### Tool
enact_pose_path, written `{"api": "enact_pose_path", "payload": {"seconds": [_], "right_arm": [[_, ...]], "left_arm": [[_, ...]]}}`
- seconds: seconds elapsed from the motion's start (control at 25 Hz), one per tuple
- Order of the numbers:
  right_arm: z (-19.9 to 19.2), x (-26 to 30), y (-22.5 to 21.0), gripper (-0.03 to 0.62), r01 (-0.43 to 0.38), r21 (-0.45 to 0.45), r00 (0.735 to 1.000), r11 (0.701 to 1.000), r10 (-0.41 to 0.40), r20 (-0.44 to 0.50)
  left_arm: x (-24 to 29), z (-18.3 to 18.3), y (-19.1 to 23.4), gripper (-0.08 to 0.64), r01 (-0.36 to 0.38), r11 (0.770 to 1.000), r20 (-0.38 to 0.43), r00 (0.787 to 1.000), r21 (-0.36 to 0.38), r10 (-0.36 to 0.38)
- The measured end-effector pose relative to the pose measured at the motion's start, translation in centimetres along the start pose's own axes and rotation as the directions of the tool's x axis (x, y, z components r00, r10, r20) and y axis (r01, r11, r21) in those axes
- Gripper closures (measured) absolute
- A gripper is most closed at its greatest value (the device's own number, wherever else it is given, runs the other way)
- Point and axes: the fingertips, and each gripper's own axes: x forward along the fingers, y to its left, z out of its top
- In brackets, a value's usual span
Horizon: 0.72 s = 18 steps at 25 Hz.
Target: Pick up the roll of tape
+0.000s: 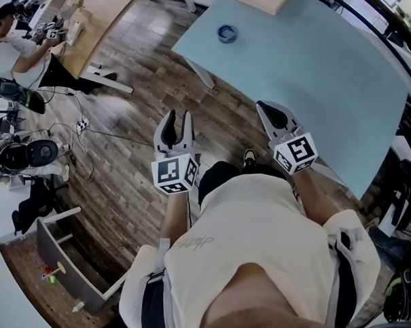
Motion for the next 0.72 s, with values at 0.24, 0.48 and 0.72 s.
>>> {"api": "enact_pose_path", "payload": {"seconds": [0.24, 0.48, 0.72], "right_arm": [[-0.3, 2.3, -0.6, 0.584, 0.038, -0.067, 0.999, 0.997, -0.04, -0.026], [0.5, 5.7, -1.1, 0.584, 0.092, -0.061, 0.995, 0.994, -0.094, -0.025], [2.3, 10.4, -1.2, 0.584, 0.14, -0.12, 0.989, 0.983, -0.144, -0.03]], "left_arm": [[1.9, -0.5, 1.7, 0.408, 0.022, 1.0, -0.02, 1.0, -0.007, -0.023], [5.1, -0.8, 4.2, 0.408, 0.076, 0.997, -0.032, 0.997, -0.013, -0.077], [8.5, -0.3, 7.5, 0.408, 0.136, 0.99, -0.021, 0.991, 0.03, -0.135]]}}
